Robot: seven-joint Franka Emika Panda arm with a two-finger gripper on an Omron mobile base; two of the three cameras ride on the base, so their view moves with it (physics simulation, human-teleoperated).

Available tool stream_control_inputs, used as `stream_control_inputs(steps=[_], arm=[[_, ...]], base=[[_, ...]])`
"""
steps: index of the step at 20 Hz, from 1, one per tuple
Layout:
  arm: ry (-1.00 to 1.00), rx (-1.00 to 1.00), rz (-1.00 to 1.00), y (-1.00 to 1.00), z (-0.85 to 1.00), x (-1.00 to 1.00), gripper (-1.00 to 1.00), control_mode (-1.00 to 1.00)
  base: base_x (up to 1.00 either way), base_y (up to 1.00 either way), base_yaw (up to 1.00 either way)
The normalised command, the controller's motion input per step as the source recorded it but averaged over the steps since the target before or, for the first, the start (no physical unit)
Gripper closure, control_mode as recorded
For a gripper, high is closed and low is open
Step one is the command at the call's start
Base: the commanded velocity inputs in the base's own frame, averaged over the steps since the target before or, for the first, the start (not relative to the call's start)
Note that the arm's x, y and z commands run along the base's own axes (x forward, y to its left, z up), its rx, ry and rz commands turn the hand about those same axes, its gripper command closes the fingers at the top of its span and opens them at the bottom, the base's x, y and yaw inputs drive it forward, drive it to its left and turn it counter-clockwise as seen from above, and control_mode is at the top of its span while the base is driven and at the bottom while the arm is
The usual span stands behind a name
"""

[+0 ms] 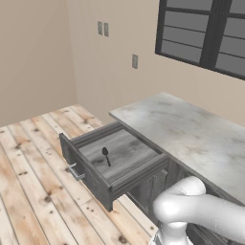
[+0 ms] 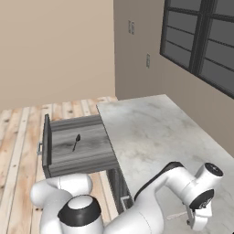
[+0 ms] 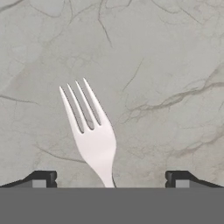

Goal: Organize the utensils by type. Pick up the wooden spoons from the counter and place them in the open cabinet. Then pick up the metallic utensils from the counter and place them in the open drawer.

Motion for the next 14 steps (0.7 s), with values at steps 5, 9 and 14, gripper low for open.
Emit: stream_control_inputs(steps=[5, 9, 14], arm=[[0.01, 0.0, 0.0, 0.13, -0.2, 0.0, -1.0, -1.0], [0.0, 0.0, 0.0, 0.05, -0.27, 0.0, -1.0, -1.0], [0.0, 0.0, 0.0, 0.05, -0.35, 0.0, 1.0, -1.0]], base=[[0.0, 0.0, 0.0], [0.0, 0.0, 0.0], [0.0, 0.0, 0.0]])
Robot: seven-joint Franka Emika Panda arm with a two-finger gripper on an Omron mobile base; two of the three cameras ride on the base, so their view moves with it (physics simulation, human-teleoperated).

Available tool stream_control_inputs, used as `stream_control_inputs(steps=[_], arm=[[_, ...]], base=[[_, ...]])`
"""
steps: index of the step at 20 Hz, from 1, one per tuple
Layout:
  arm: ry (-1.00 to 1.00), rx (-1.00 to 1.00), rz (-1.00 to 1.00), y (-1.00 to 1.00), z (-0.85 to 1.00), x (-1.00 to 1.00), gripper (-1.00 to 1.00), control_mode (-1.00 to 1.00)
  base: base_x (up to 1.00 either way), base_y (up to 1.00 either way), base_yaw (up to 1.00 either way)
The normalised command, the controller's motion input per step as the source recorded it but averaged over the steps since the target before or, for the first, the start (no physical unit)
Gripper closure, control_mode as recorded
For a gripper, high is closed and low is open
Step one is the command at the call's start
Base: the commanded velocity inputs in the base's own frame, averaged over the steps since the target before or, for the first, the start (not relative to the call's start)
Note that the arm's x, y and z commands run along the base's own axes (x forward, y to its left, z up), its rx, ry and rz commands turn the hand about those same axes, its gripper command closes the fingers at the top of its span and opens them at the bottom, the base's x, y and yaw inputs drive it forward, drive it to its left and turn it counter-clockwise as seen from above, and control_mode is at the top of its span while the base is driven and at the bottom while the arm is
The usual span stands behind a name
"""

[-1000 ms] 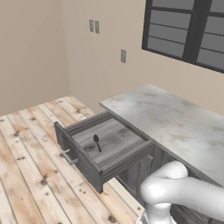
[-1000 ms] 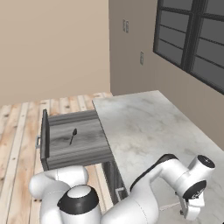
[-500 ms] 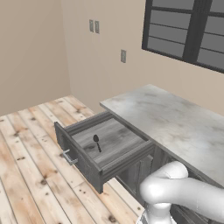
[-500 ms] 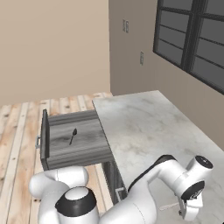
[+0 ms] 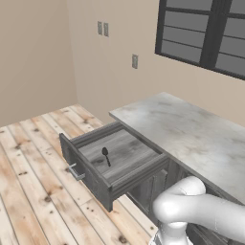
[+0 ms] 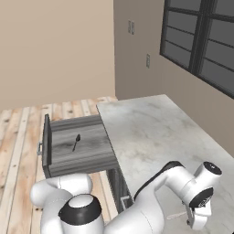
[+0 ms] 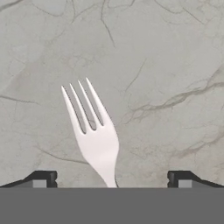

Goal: Organize the utensils by type. Pick up the wooden spoons from the counter and place them in the open cabinet. Then pick up the metallic utensils from the counter and place them in the open drawer.

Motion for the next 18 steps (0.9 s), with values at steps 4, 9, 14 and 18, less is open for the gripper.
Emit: stream_control_inputs(steps=[4, 9, 14, 18], arm=[[0.0, 0.0, 0.0, 0.0, -0.43, 0.0, 1.0, -1.0], [0.01, 0.0, 0.0, 0.05, -0.42, 0.0, 1.0, -1.0], [0.01, 0.02, -0.02, 0.12, -0.29, 0.0, 1.0, -1.0], [0.01, 0.03, -0.04, 0.11, -0.25, -0.03, 1.0, -1.0]], base=[[0.0, 0.0, 0.0], [0.0, 0.0, 0.0], [0.0, 0.0, 0.0], [0.0, 0.0, 0.0]])
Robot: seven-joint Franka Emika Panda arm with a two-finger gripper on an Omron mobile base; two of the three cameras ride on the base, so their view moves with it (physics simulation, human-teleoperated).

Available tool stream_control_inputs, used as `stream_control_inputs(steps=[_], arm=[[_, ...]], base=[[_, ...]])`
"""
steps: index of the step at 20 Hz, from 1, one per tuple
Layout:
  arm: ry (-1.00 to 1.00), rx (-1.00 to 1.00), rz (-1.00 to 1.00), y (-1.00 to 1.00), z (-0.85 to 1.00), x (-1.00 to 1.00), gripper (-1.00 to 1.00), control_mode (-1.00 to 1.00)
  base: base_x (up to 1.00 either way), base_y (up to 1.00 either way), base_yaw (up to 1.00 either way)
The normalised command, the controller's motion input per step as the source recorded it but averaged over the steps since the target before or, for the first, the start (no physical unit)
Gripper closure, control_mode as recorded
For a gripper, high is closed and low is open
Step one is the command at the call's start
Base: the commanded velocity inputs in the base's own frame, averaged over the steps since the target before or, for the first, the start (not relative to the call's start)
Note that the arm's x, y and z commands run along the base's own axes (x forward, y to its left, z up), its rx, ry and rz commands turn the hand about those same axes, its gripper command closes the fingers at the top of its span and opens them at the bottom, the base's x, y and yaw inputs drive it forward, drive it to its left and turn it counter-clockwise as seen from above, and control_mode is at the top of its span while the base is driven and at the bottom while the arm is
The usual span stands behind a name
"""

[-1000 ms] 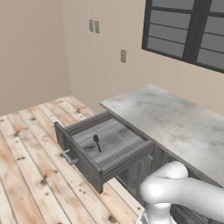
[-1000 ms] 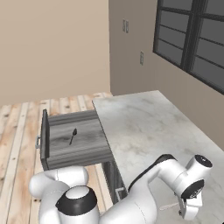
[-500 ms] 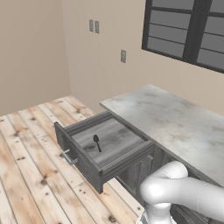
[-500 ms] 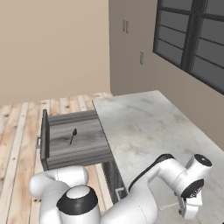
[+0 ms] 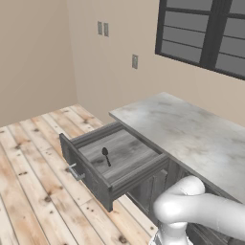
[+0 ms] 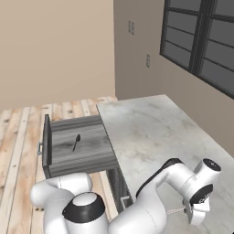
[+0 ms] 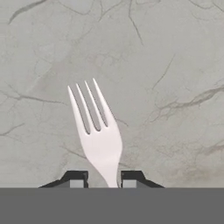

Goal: Organize the utensils by type. Pick up the wooden spoons from the counter and place them in the open cabinet. Then pick up the metallic utensils from the counter and place them in the open drawer.

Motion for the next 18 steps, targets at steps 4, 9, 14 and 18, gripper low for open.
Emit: stream_control_inputs(steps=[4, 9, 14, 18], arm=[[0.0, 0.05, -0.07, 0.11, -0.31, -0.11, 1.0, -1.0], [0.0, 0.06, -0.09, 0.11, -0.27, -0.12, 1.0, -1.0], [0.0, 0.01, -0.1, 0.2, -0.04, -0.15, 1.0, -1.0], [0.0, 0.0, -0.06, 0.28, 0.08, -0.08, 1.0, -1.0]], base=[[0.0, 0.0, 0.0], [0.0, 0.0, 0.0], [0.0, 0.0, 0.0], [0.0, 0.0, 0.0]])
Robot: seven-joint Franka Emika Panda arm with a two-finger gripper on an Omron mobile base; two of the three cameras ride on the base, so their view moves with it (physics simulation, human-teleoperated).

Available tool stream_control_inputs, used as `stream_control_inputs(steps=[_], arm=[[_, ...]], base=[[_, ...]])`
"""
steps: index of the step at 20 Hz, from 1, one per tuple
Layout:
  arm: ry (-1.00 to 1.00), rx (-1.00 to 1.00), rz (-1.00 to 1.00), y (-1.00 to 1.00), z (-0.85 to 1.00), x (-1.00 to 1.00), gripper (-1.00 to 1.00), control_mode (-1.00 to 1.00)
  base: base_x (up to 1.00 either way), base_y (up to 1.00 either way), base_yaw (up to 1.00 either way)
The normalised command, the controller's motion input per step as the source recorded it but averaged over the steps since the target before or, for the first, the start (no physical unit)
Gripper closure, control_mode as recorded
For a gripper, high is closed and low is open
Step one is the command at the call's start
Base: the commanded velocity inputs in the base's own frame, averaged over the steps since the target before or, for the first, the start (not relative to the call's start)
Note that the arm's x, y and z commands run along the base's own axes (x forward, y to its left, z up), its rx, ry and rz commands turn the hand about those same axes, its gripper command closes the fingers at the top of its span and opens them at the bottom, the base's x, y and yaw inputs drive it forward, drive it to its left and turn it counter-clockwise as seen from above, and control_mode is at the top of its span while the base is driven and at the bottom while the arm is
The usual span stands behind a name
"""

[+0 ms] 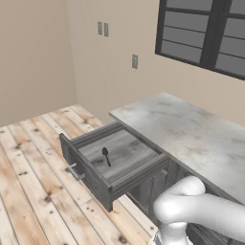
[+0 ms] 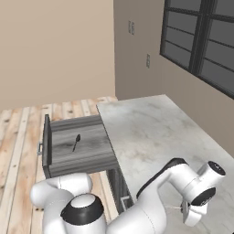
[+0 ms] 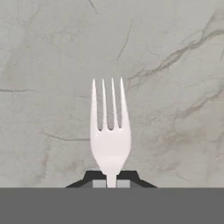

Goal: Organize the utensils by type. Pick up the wooden spoons from the counter and place them in the open cabinet. Then pick up the metallic utensils from the counter and place them in the open drawer.

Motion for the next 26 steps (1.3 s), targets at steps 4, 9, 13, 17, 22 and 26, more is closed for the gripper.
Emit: stream_control_inputs(steps=[4, 9, 13, 17, 22, 26], arm=[[-0.01, -0.03, 0.0, 0.31, 0.33, 0.0, 1.0, -1.0], [-0.01, -0.12, 0.05, 0.51, 0.42, 0.08, 1.0, -1.0], [-0.05, -0.14, 0.28, 0.66, 0.4, 0.24, 1.0, -1.0], [-0.06, -0.07, 0.41, 0.59, 0.34, 0.33, 1.0, -1.0], [-0.02, -0.01, 0.51, 0.57, 0.29, 0.43, 1.0, -1.0], [0.0, 0.0, 0.62, 0.5, 0.18, 0.42, 1.0, -1.0]], base=[[0.0, 0.0, 0.0], [0.0, 0.0, 0.0], [0.0, 0.0, 0.0], [0.0, 0.0, 0.0], [0.0, 0.0, 0.0], [0.0, 0.0, 0.0]])
